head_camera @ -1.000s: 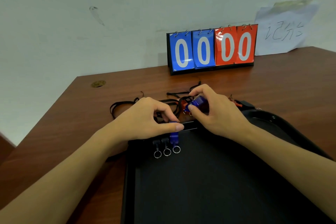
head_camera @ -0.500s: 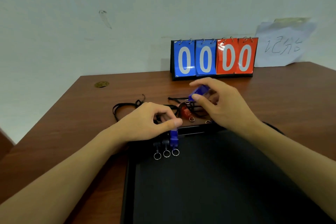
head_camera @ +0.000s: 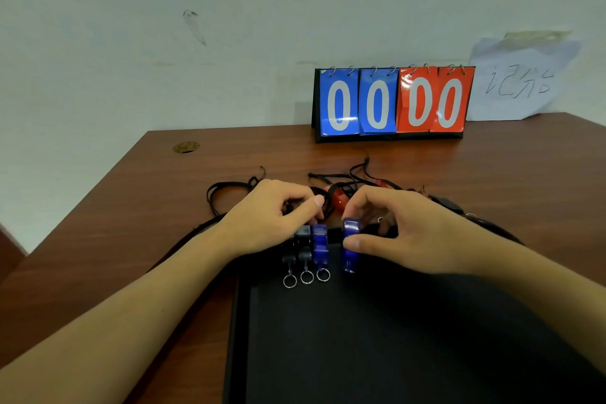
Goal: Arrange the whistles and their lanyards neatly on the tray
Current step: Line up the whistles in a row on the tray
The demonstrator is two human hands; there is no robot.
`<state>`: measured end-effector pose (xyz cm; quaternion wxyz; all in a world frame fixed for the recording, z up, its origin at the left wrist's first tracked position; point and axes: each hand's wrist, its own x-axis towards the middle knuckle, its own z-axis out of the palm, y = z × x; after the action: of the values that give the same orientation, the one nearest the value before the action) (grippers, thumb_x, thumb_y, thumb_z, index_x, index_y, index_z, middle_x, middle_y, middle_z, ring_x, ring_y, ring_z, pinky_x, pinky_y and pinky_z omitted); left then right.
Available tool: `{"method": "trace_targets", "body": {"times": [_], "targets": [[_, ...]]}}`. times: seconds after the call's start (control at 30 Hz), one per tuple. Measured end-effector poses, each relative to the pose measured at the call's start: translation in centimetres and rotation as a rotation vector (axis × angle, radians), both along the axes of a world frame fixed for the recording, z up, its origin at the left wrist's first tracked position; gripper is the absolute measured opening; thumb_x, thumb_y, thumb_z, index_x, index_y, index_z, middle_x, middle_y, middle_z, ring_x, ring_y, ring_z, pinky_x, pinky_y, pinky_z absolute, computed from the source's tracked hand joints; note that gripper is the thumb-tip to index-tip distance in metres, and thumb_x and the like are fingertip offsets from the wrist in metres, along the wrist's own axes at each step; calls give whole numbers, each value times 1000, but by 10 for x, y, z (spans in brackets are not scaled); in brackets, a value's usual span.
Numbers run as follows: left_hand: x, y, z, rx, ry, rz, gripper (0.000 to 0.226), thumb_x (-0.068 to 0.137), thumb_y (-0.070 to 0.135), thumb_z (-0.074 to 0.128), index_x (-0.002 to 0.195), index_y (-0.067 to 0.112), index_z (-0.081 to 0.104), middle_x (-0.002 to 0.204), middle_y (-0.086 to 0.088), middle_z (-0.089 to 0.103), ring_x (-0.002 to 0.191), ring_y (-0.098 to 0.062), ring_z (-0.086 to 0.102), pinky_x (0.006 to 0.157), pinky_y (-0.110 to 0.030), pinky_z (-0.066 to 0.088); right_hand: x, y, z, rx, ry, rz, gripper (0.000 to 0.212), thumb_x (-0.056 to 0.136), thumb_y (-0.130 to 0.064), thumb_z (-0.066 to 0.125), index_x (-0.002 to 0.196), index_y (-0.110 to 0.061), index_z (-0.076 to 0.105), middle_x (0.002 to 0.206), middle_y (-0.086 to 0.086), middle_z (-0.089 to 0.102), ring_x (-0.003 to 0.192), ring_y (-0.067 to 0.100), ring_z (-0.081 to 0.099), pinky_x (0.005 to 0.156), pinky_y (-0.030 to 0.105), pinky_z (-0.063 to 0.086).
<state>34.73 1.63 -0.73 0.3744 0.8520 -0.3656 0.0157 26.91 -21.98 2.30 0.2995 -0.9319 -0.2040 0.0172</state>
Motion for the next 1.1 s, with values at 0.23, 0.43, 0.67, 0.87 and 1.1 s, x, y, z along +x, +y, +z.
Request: {"method": "trace_targets", "body": {"times": [0.23, 0.43, 0.67, 0.87, 1.1], "targets": [[3, 1, -3, 28, -42, -6, 29, 104, 37, 54, 91, 27, 78, 83, -3, 76, 82, -19, 71, 79, -46, 55, 4, 6, -15, -86, -121, -68, 24, 86, -58, 63, 107, -46, 58, 107, -27, 59, 107, -4, 52, 92, 21, 46], [3, 1, -4, 25, -49, -13, 29, 104, 35, 54, 89, 25, 77, 82, -4, 75, 79, -21, 69, 76, -46, 54, 8, 10, -25, -143, -173, -62, 33, 89, -58, 60, 118, -42, 63, 112, -23, 59, 110, -2, 50, 97, 23, 44], [2, 0, -2, 14, -28, -19, 27, 104, 33, 55, 89, 28, 78, 83, -1, 76, 81, -20, 71, 78, -42, 55, 5, 9, -17, -123, -180, -68, 33, 93, -59, 52, 119, -41, 62, 110, -24, 58, 107, -4, 49, 90, 17, 42], [3, 0, 3, 28, 37, -23, 21, 103, 27, 58, 97, 27, 79, 89, 13, 79, 91, -5, 74, 79, -14, 53, 12, -58, 26, -132, -148, -183, 14, 98, -31, 58, 108, -40, 62, 99, -24, 63, 92, -7, 60, 74, 14, 46], [34, -21, 30, 162, -11, -26, 14, 99, 35, 64, 107, 43, 73, 109, 25, 70, 100, -6, 67, 83, -17, 50, 37, -115, 10, -147, 13, -190, 12, 94, -34, 67, 105, -38, 67, 103, -19, 69, 95, -4, 65, 80, 18, 50]]}}
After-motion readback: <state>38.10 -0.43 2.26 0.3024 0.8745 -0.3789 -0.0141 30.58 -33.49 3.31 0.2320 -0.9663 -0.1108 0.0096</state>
